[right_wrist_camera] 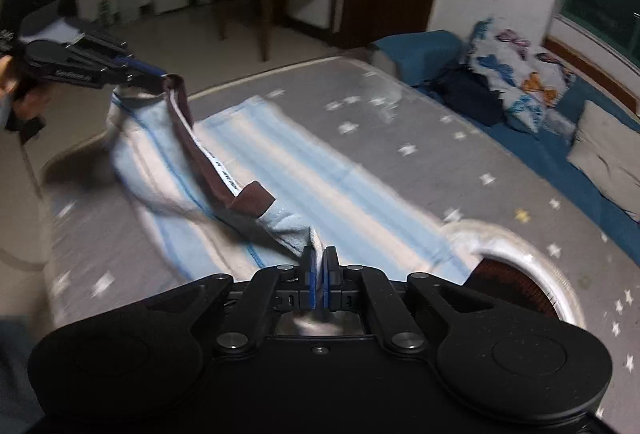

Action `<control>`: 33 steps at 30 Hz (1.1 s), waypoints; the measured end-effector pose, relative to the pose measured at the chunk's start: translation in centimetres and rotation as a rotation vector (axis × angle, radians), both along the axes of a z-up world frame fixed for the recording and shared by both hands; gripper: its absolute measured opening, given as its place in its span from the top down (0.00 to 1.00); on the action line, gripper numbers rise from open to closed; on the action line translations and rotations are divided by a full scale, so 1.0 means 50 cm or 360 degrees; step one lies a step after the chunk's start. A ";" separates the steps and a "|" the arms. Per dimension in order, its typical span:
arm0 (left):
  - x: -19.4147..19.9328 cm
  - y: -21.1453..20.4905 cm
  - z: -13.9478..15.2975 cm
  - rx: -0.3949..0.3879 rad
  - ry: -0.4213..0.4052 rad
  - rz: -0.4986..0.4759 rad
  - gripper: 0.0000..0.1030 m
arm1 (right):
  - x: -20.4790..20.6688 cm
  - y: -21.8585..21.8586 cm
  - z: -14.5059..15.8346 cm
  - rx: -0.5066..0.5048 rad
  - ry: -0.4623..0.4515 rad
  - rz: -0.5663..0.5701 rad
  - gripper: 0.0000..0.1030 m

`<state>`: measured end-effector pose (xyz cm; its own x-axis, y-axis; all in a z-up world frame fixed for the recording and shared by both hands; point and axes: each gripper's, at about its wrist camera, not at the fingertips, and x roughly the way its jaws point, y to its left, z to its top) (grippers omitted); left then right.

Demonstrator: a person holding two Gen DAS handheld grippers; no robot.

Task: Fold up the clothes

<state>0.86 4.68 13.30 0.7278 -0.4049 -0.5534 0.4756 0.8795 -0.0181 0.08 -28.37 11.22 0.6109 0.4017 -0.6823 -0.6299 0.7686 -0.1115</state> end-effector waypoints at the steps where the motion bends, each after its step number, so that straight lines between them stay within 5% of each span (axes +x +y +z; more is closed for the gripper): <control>1: 0.029 -0.005 0.003 -0.0005 0.0004 0.0019 0.97 | 0.024 -0.005 0.001 -0.0002 -0.0005 -0.0019 0.96; 6: 0.185 -0.039 -0.039 0.0035 0.0082 0.0155 0.97 | 0.157 -0.015 -0.032 0.0003 0.0004 -0.0119 0.96; 13: 0.302 -0.049 -0.152 0.0076 0.0278 0.0308 0.97 | 0.267 -0.008 -0.156 0.0013 0.0111 -0.0235 0.96; 19: 0.311 -0.044 -0.188 0.0120 0.0317 0.0330 0.97 | 0.278 -0.008 -0.178 0.0044 0.0161 -0.0278 0.95; 25: 0.298 -0.038 -0.157 0.0090 0.0292 0.0367 0.93 | 0.267 -0.006 -0.147 0.0027 0.0127 -0.0324 0.83; 29: 0.255 -0.034 -0.116 0.0105 0.0216 0.0382 0.68 | 0.247 -0.014 -0.119 0.0055 0.0088 -0.0373 0.70; 33: 0.200 -0.026 -0.087 0.0082 0.0166 0.0363 0.66 | 0.216 -0.023 -0.104 0.0109 0.0057 -0.0396 0.68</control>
<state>10.86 3.36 8.95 0.7351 -0.2062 -0.6458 0.2627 0.9648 -0.0090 10.88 -29.50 6.03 0.6724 0.2883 -0.6817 -0.4233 0.9053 -0.0346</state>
